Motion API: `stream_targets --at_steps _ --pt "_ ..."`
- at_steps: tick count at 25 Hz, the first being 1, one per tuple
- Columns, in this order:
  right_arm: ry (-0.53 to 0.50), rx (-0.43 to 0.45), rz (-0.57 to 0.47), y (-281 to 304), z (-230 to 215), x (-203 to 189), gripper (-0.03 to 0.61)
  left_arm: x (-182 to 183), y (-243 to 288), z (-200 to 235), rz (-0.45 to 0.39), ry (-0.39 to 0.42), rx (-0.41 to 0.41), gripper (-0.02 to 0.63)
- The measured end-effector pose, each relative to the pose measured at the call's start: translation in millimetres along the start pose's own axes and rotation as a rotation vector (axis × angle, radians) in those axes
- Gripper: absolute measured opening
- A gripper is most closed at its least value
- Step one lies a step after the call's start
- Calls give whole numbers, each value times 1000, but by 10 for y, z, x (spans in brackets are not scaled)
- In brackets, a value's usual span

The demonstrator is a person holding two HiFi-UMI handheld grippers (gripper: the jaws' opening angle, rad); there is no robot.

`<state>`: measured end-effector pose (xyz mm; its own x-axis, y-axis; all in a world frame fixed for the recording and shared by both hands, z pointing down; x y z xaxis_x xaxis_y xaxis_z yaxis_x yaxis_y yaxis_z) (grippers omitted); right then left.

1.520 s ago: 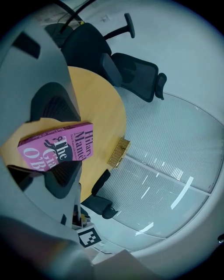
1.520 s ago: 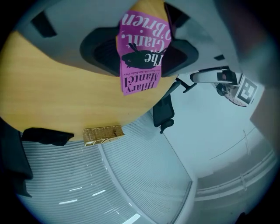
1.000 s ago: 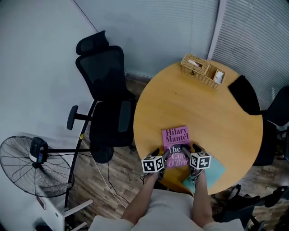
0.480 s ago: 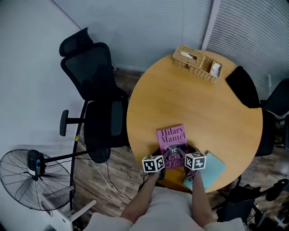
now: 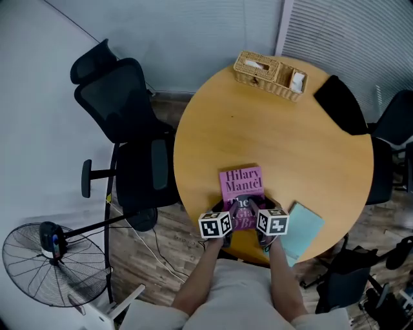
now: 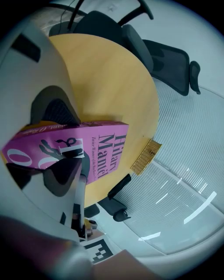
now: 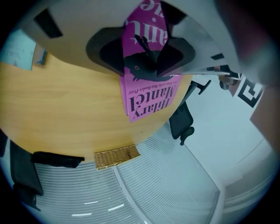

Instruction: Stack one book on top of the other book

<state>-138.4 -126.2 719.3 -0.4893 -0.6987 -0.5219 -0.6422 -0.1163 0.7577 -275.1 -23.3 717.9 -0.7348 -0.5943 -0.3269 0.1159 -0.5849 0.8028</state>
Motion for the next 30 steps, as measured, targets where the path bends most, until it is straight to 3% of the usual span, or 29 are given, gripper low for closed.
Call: stream_targets --at_steps 16,30 --pt "97 -66 -159 -676 -13 -100 232 -7 -289 -545 -2 198 -71 249" --pt "174 -122 -255 -1489 -345 -661 219 -583 -380 -1213 38 336 -142 249"
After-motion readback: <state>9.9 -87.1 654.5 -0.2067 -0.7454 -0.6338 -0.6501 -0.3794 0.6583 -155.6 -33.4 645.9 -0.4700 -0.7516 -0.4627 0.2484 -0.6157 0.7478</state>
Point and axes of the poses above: the fingertips, and each gripper's own axes: y forward along the fingers, z to its left, x out of its top, the point moved 7 cm from there along -y, backward along the fingers, and after that the axes turned 9 degrees about -y, right-handed, at the moved point
